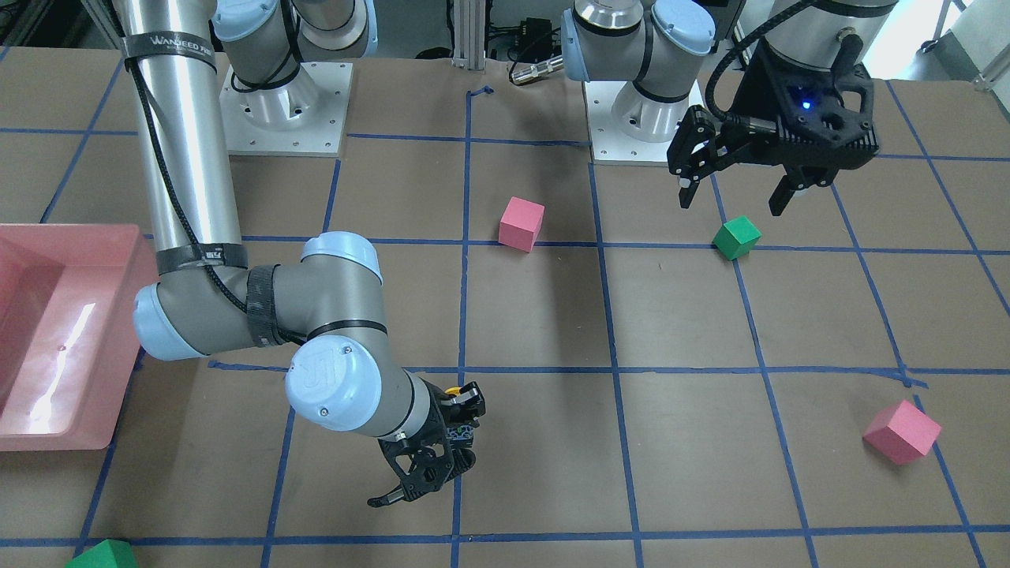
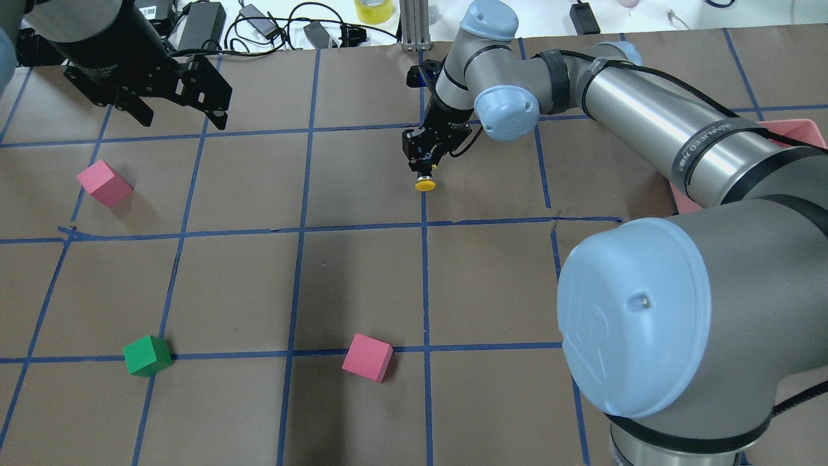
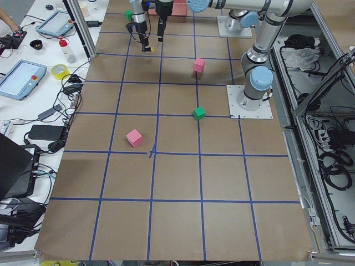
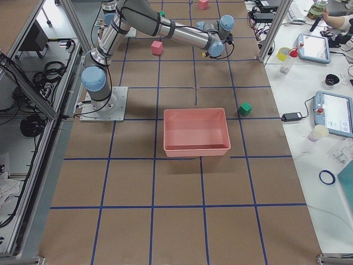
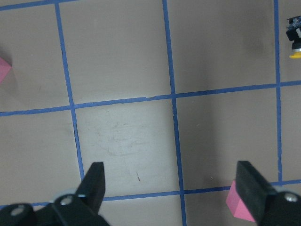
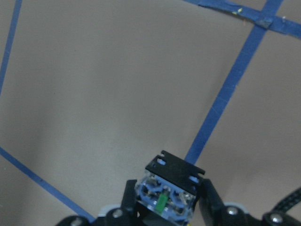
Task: Align button upright
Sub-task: 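Carry the button to the table center with the right gripper, then set the button down on its side and open the right gripper, then move the left gripper over the button while the right gripper withdraws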
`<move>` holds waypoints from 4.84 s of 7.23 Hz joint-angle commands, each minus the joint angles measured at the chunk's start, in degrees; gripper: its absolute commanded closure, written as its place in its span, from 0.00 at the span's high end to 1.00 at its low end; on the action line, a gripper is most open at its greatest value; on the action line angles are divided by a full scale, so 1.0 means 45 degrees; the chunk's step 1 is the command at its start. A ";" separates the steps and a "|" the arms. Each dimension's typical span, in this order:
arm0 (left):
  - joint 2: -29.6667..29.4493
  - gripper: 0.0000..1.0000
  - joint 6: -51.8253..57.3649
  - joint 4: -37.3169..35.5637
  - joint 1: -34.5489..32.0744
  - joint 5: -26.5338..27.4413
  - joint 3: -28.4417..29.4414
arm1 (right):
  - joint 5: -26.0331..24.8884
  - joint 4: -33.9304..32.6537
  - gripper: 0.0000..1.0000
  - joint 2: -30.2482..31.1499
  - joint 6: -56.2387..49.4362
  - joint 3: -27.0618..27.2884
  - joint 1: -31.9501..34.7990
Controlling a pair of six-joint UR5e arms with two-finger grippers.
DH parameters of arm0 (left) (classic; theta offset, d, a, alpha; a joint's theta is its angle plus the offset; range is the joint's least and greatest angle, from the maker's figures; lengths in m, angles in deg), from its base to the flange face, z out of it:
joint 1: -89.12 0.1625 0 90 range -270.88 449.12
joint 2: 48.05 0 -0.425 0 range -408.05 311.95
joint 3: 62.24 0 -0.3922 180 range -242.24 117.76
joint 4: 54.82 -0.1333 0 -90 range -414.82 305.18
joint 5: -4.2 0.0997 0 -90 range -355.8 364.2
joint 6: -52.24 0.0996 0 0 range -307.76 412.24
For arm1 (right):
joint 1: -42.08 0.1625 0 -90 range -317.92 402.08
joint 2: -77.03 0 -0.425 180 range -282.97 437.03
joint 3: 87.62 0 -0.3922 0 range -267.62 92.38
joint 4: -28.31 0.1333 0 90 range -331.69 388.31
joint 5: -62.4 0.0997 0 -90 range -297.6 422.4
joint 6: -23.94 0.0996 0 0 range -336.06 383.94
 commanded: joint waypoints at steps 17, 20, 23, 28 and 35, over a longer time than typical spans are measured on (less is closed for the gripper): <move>0.0114 0.98 -0.0254 -0.0192 -0.0234 -0.0117 -0.1095 | -0.3935 0.0786 1.00 0.3882 0.1105 0.2264 -0.0607; -0.0196 0.97 -0.1498 -0.4182 -0.1653 -0.0098 -0.3220 | -0.3960 0.3848 1.00 0.6597 0.1105 0.2464 -0.3029; -0.0801 0.97 -0.2733 -0.8519 -0.2790 -0.0098 -0.5486 | -0.4309 0.3857 1.00 0.7403 0.1125 0.2445 -0.3776; -0.2829 0.97 -0.3727 -1.5147 -0.4295 0.0039 -0.7387 | -0.4738 0.4051 1.00 0.8087 0.1144 0.2367 -0.3719; -0.6775 0.92 -0.5487 -2.0109 -0.5350 0.0566 -0.7388 | -0.5014 0.3993 1.00 0.8205 0.1125 0.2445 -0.2800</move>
